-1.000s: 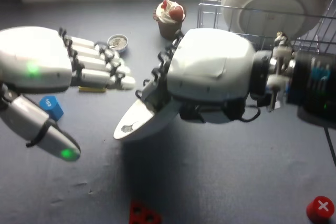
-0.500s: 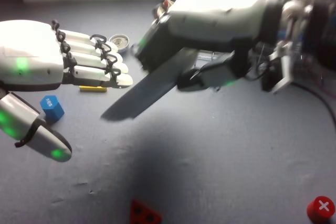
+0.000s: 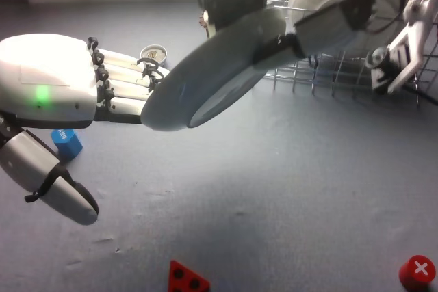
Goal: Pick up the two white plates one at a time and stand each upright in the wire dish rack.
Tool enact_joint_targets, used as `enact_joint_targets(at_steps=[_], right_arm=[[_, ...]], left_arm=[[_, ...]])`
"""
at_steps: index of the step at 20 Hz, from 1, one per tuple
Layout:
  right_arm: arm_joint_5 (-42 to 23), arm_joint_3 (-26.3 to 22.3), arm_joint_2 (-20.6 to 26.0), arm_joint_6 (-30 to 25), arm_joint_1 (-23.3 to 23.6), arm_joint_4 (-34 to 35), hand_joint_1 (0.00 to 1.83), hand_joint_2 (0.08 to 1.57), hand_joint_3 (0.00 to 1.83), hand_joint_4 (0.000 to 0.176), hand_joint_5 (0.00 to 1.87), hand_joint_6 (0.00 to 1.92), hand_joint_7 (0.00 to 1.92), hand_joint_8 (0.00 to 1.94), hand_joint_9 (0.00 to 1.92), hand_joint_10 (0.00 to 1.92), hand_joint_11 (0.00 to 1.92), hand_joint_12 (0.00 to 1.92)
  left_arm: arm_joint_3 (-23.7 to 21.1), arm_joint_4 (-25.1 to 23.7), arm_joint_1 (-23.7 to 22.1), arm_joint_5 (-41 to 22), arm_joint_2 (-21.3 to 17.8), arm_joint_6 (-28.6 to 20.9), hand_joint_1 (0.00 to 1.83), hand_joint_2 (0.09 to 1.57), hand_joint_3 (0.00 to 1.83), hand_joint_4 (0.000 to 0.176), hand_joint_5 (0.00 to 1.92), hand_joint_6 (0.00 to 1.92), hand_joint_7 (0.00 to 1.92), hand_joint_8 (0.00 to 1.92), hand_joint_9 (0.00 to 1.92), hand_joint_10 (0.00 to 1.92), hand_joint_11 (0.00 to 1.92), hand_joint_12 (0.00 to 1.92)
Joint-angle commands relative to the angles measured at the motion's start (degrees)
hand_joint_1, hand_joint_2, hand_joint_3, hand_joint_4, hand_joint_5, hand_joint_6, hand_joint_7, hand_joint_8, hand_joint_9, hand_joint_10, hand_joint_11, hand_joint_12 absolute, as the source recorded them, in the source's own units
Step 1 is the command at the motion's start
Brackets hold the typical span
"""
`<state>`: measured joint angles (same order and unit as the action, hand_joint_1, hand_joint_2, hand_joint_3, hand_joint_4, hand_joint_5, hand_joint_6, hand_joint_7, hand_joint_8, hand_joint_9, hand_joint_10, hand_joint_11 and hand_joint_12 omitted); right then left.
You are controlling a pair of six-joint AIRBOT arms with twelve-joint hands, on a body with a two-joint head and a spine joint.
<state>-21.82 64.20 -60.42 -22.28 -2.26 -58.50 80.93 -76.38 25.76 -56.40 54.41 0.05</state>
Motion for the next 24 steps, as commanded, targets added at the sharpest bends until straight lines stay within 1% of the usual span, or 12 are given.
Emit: enact_joint_targets(at_steps=[1, 3, 5, 8, 9, 13, 16, 18, 19, 21, 22, 24], right_arm=[[-3.6, 0.5, 0.9, -1.4, 1.8, 2.1, 1.5, 1.06, 0.0, 0.0, 0.92, 0.99, 1.1, 0.54, 1.15, 0.69, 0.95, 1.41], [-2.5, 0.7, 1.4, -6.2, 3.5, -2.0, 1.5, 1.06, 0.0, 0.0, 0.92, 0.99, 1.09, 0.55, 1.15, 0.69, 0.98, 1.36], [-0.8, 1.3, 1.8, -14.2, 5.0, -8.8, 1.5, 1.05, 0.0, 0.0, 0.95, 0.96, 1.13, 0.47, 1.18, 0.65, 0.97, 1.38], [1.6, 1.8, 2.8, -21.5, 6.7, -16.3, 1.5, 1.04, 0.0, 0.0, 0.97, 0.92, 1.16, 0.43, 1.19, 0.62, 0.99, 1.35], [3.1, 1.8, 3.4, -22.0, 7.3, -16.7, 1.5, 1.04, 0.0, 0.0, 0.98, 0.91, 1.15, 0.44, 1.2, 0.61, 1.0, 1.34], [9.6, 1.8, 4.6, -22.2, 9.6, -15.7, 1.5, 1.03, 0.0, 0.0, 1.0, 0.86, 1.21, 0.29, 1.18, 0.64, 1.05, 1.3], [14.6, 1.6, 5.2, -22.0, 10.8, -14.4, 1.5, 1.04, 0.0, 0.0, 0.99, 0.89, 1.12, 0.46, 1.17, 0.65, 1.05, 1.31], [15.5, 1.3, 5.4, -21.3, 11.1, -14.4, 1.5, 1.04, 0.0, 0.0, 1.0, 0.9, 1.14, 0.42, 1.17, 0.64, 1.03, 1.32], [15.5, 1.1, 5.4, -21.4, 11.1, -14.4, 1.5, 1.04, 0.0, 0.0, 0.99, 0.92, 1.11, 0.45, 1.15, 0.67, 1.03, 1.33], [14.5, 1.1, 5.5, -21.4, 11.1, -14.4, 1.5, 1.04, 0.0, 0.0, 1.0, 0.91, 1.13, 0.42, 1.17, 0.64, 1.03, 1.31], [13.9, 1.0, 5.6, -21.4, 11.1, -14.4, 1.5, 1.05, 0.0, 0.0, 0.98, 0.95, 1.11, 0.46, 1.14, 0.68, 1.02, 1.33], [13.9, 0.6, 5.8, -21.4, 11.1, -15.1, 1.5, 1.04, 0.0, 0.0, 0.97, 0.95, 1.16, 0.38, 1.14, 0.68, 1.02, 1.34]], left_arm=[[0.1, 3.3, -0.6, -4.2, 0.1, -0.1, 0.0, 0.9, 0.0, 0.0, 0.09, 0.0, 0.13, 0.0, 0.13, 0.0, 0.15, 0.01], [-0.2, 3.4, -0.6, -3.9, 0.1, -0.1, 0.0, 0.9, 0.0, 0.0, 0.09, 0.0, 0.13, 0.0, 0.13, 0.0, 0.15, 0.01], [-0.2, 4.5, -0.6, -3.5, 0.1, -0.1, 0.0, 0.9, 0.0, 0.0, 0.1, 0.01, 0.14, 0.01, 0.14, 0.01, 0.17, 0.01], [-0.4, 5.0, -1.1, -3.8, 0.4, -0.1, 0.0, 0.9, 0.0, 0.0, 0.1, 0.0, 0.14, 0.0, 0.14, 0.0, 0.16, 0.01], [-0.6, 5.0, -1.2, -3.6, 0.5, -0.1, 0.0, 0.9, 0.0, 0.0, 0.1, 0.0, 0.14, 0.0, 0.14, 0.01, 0.16, 0.01], [-1.0, 2.9, -1.4, -2.1, 0.6, -0.1, 0.0, 0.9, 0.0, 0.0, 0.11, 0.0, 0.15, 0.0, 0.15, 0.01, 0.16, 0.01], [-2.0, 1.7, -1.9, -0.9, 0.6, -0.1, 0.0, 0.9, 0.0, 0.0, 0.09, 0.0, 0.14, 0.0, 0.14, 0.0, 0.15, 0.0], [-1.9, 2.8, -2.2, -0.6, 0.8, -0.1, 0.01, 0.91, 0.0, 0.0, 0.1, 0.0, 0.14, 0.0, 0.15, 0.0, 0.18, 0.01], [-1.8, 2.9, -2.4, -1.0, 1.0, -0.1, 0.0, 0.9, 0.0, 0.0, 0.07, 0.0, 0.1, 0.0, 0.11, 0.0, 0.13, 0.0], [-1.9, 3.2, -2.5, -0.5, 1.2, -0.1, 0.0, 0.9, 0.0, 0.0, 0.09, 0.01, 0.12, 0.01, 0.13, 0.01, 0.15, 0.01], [-2.1, 3.0, -2.5, 0.1, 1.2, -0.1, 0.0, 0.91, 0.0, 0.0, 0.1, 0.01, 0.14, 0.01, 0.13, 0.01, 0.15, 0.01], [-2.4, 2.8, -2.6, 1.2, 1.2, -0.1, 0.0, 0.91, 0.0, 0.0, 0.1, 0.01, 0.14, 0.01, 0.14, 0.01, 0.17, 0.02]])
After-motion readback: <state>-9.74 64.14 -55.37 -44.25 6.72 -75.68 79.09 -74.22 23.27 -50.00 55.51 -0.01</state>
